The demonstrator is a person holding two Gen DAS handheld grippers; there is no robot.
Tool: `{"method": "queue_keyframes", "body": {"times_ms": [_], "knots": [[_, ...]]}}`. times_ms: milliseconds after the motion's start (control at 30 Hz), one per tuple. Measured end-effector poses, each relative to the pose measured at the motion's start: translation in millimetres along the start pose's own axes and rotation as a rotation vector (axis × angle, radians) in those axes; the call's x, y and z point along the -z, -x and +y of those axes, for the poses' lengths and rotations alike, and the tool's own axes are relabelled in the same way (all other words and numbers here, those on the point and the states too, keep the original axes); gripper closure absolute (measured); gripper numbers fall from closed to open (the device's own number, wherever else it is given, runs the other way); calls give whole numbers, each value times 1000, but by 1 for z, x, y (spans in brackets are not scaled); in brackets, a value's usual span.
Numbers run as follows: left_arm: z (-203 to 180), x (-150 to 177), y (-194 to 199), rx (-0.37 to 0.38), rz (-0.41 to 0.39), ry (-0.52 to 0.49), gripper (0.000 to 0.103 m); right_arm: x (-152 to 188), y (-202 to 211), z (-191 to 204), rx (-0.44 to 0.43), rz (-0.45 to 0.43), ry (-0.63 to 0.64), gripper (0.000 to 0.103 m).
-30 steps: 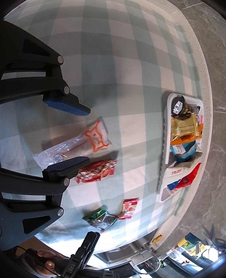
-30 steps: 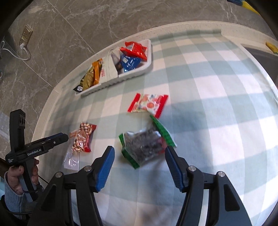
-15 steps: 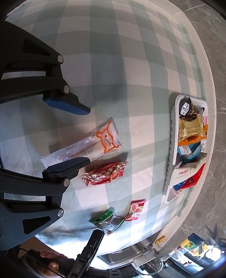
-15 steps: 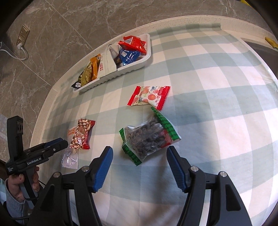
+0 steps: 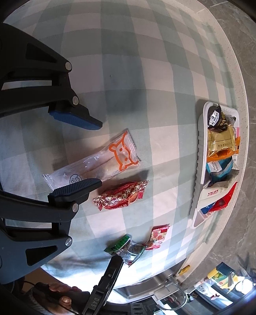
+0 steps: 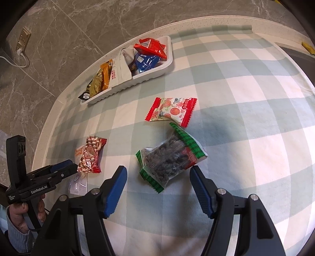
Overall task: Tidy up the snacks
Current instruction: 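Move both tools back over the remaining snacks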
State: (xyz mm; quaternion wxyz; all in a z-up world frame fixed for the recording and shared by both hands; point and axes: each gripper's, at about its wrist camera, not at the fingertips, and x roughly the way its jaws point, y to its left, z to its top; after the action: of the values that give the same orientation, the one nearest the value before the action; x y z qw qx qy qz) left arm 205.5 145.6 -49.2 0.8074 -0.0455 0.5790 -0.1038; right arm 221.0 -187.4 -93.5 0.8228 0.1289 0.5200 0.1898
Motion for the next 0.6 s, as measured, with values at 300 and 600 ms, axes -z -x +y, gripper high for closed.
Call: {"method": "queue_keyframes", "body": {"times_ms": [300,600], "knots": [[0,0,-4,16,10,5,51,-5,-9,8,20,11,35,32],[0,-1,-5,18,10,7,49,-11,-17,15,49,18,60,31]]}}
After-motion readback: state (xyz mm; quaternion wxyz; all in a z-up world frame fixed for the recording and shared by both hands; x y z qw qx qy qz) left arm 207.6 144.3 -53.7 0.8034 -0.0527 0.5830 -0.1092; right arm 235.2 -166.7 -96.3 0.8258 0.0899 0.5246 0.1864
